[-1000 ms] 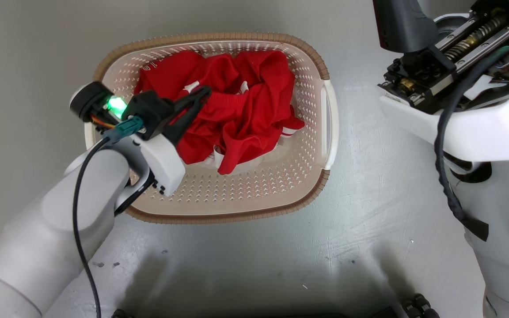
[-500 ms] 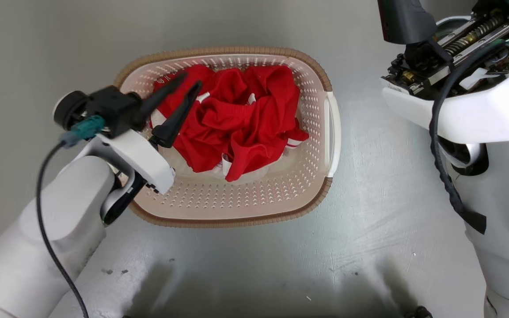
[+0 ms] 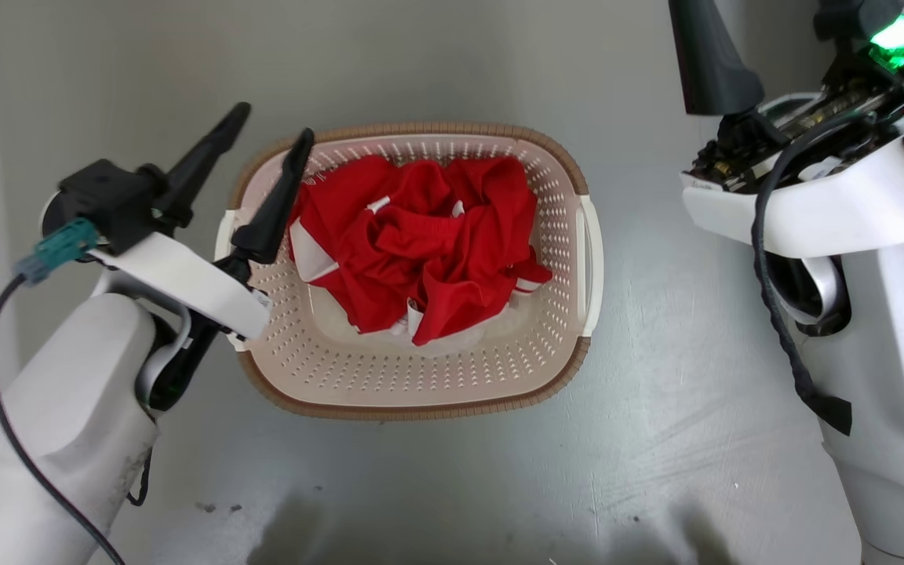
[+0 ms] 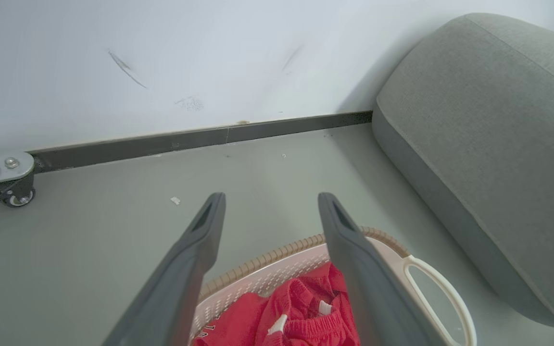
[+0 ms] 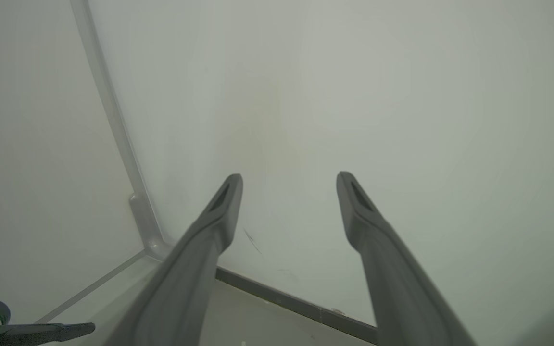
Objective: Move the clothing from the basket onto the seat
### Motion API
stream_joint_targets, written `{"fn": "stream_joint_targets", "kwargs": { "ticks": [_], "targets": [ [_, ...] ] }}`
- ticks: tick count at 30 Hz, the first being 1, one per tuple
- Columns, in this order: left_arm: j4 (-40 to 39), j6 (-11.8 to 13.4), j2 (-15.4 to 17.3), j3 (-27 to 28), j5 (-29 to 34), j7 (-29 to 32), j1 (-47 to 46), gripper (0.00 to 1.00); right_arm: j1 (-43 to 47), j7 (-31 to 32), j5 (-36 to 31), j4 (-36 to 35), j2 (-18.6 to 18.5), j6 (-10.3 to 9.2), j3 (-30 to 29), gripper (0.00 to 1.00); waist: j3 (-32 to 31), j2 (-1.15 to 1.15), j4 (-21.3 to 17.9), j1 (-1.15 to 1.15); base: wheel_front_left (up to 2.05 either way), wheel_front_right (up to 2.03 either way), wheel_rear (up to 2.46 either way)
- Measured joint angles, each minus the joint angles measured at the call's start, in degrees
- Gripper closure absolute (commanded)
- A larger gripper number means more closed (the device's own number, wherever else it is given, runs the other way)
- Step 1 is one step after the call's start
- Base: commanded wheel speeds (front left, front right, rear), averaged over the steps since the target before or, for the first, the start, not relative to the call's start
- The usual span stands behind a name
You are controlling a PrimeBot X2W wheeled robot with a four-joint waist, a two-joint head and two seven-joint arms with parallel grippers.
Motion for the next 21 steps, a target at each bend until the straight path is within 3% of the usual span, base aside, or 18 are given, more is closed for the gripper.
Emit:
{"fn": "stream_joint_targets", "kwargs": {
  "ticks": [21],
  "targets": [
    [-5.23,0.00,-1.42,19.56,2.48,0.00,11.23,0.00,7.75,0.00,0.31,5.41,0.23,0.00,-5.43,0.00,-9.34,0.00,1.02,0.00,0.00,0.00,0.00]
  ]
}}
